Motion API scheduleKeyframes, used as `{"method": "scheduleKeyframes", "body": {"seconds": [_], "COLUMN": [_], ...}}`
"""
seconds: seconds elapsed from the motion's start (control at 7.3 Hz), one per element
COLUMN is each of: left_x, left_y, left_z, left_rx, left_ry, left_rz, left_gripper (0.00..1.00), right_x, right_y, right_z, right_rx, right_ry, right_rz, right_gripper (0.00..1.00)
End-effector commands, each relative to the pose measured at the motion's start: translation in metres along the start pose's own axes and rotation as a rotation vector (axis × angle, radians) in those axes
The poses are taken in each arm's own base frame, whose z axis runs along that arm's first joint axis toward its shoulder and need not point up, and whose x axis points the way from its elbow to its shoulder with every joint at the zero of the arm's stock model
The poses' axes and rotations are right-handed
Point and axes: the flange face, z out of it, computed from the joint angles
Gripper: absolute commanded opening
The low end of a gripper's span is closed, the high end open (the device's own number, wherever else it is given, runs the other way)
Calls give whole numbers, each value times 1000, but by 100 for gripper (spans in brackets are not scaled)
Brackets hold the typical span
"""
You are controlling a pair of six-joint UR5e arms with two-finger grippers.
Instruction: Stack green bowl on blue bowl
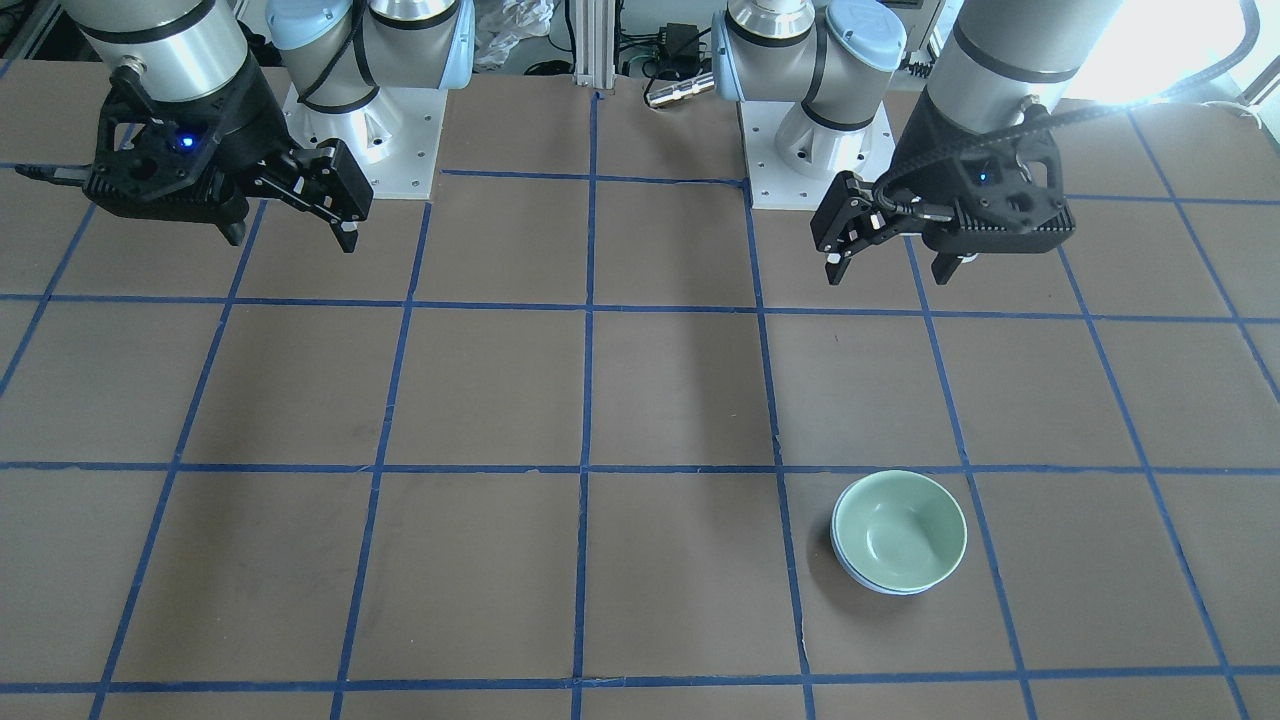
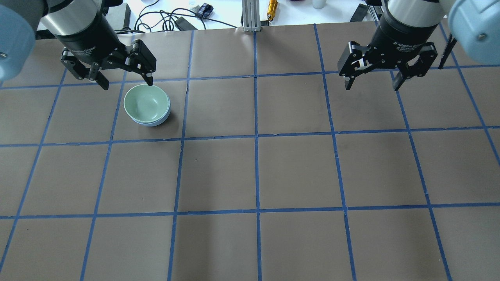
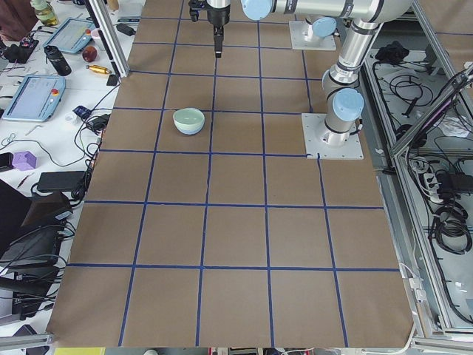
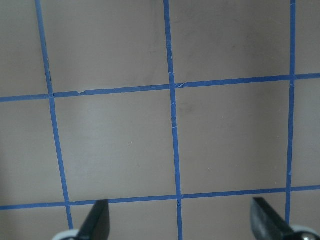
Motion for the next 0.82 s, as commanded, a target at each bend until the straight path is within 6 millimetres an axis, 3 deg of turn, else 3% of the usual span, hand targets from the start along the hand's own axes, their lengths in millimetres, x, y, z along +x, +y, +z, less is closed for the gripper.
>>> {"method": "scheduleKeyframes", "body": {"seconds": [0.0,0.68], "left_x": [1,0], "left_y": [4,9], "left_z": [-5,-4], "left_rx": [8,-6], "left_ry": [-3,-11], "left_rz": [-11,-12], "left_gripper": [100,100], "right_x": [0,0], "right_y": [0,0], "right_z": [0,0], "right_rx": [1,1], "right_ry": [0,0], "right_rz": [0,0], "right_gripper": [100,100]}}
